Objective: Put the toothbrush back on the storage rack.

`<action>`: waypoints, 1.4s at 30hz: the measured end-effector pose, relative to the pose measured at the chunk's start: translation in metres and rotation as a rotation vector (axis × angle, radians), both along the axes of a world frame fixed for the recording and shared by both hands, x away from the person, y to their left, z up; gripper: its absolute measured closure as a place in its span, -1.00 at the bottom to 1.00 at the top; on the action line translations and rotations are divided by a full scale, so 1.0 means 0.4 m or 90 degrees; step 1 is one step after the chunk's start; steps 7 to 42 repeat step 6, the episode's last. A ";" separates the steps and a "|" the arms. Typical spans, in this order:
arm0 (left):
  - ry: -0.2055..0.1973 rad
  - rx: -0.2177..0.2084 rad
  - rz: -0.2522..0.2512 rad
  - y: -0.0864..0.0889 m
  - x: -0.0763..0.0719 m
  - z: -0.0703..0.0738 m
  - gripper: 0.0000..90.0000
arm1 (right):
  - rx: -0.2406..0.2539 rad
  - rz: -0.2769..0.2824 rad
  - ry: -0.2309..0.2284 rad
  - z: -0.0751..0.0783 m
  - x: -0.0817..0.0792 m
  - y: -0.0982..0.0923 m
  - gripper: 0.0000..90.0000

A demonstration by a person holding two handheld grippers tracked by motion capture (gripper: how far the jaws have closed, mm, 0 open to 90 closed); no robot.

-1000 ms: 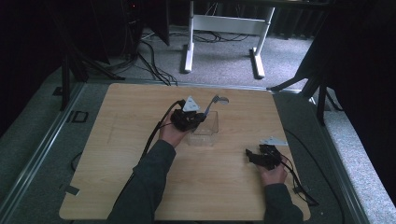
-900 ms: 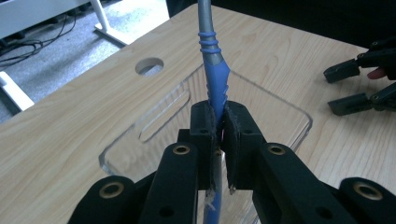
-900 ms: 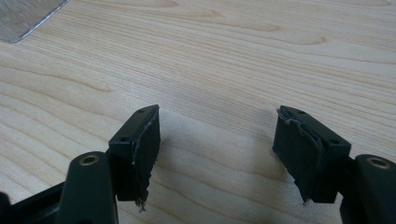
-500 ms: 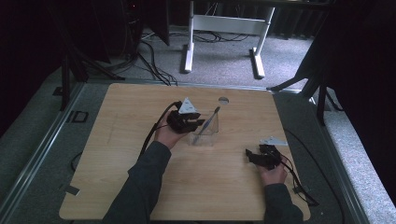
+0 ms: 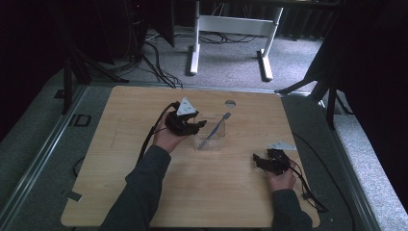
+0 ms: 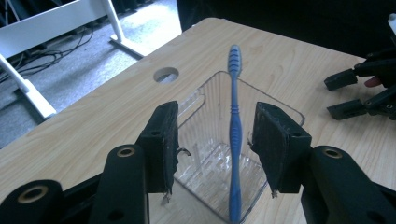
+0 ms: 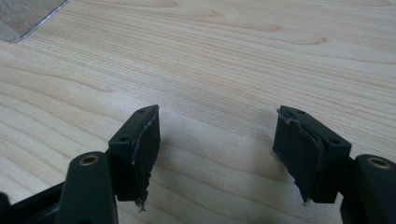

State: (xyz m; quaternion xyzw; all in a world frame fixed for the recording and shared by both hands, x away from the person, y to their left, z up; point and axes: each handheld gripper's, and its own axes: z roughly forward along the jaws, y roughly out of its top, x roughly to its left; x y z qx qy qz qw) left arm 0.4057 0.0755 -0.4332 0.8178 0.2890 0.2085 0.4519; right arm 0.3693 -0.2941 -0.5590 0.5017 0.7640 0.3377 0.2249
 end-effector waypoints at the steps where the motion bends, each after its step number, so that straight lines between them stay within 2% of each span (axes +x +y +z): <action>1: 0.000 0.000 0.000 0.000 0.000 0.000 0.13 | 0.000 0.000 0.000 0.000 0.000 0.000 -0.31; 6: 0.000 -0.014 0.022 0.032 -0.005 0.004 0.10 | 0.000 0.000 0.000 0.000 0.000 0.000 -0.31; 42: 0.000 -0.014 0.022 0.032 -0.005 0.004 0.10 | 0.000 0.000 0.000 0.000 0.000 0.000 -0.31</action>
